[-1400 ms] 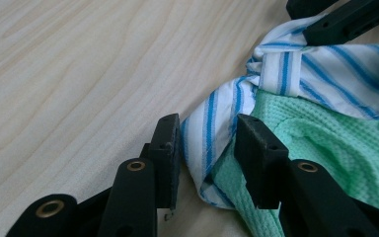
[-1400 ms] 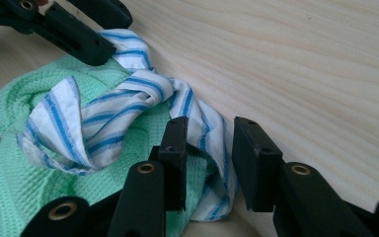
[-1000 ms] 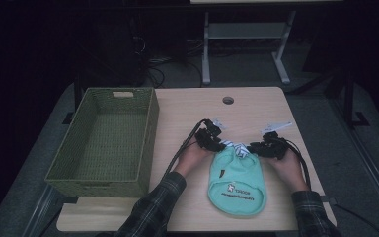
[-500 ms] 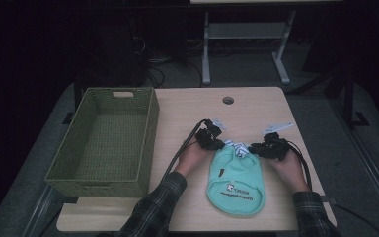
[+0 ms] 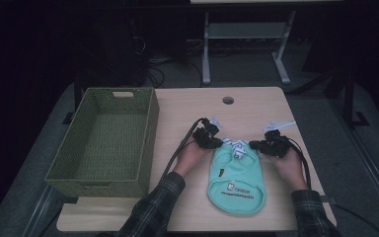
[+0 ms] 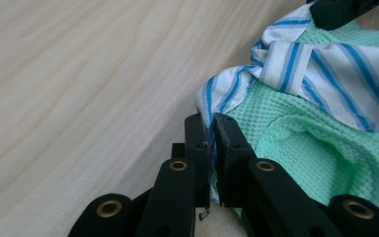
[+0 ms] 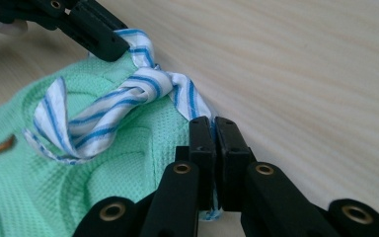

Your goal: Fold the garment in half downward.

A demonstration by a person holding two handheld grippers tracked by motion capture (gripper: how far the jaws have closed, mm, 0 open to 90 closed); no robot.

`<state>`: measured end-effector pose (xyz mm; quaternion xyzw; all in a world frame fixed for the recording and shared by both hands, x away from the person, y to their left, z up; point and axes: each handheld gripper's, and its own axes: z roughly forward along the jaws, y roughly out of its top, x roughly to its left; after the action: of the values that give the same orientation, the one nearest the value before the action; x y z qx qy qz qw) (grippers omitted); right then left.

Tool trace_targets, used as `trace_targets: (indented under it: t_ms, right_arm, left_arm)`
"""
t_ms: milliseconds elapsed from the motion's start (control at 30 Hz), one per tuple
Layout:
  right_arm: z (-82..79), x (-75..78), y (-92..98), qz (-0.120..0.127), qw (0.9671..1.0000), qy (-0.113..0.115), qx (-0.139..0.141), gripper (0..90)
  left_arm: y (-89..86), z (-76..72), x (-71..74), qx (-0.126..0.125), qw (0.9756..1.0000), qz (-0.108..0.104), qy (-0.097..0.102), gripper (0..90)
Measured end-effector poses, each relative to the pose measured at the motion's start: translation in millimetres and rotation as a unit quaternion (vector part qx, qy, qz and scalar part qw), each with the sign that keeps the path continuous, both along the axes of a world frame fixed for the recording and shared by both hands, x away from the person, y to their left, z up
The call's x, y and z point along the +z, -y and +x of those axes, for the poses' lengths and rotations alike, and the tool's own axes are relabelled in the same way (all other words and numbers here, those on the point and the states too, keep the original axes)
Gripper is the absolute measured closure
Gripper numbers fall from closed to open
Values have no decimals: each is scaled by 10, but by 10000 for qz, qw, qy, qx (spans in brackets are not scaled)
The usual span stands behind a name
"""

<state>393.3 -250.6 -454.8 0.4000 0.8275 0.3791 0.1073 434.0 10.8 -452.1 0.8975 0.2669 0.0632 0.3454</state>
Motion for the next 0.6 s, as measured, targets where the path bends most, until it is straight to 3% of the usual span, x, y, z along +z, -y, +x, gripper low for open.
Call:
trace_targets:
  t_ms: [133,467,600]
  right_arm:
    - [1,61,-23,84,9999,123,-18,873]
    - [-16,267,-99,197,9987,477,41,874]
    - [-23,330,-128,225,9980,594,62,874]
  left_arm:
    - [-66,-28,105,78,9997,-179,150,853]
    - [-195,-111,330,107,9977,-231,622,853]
    - [-244,-143,407,100,9970,-262,719,853]
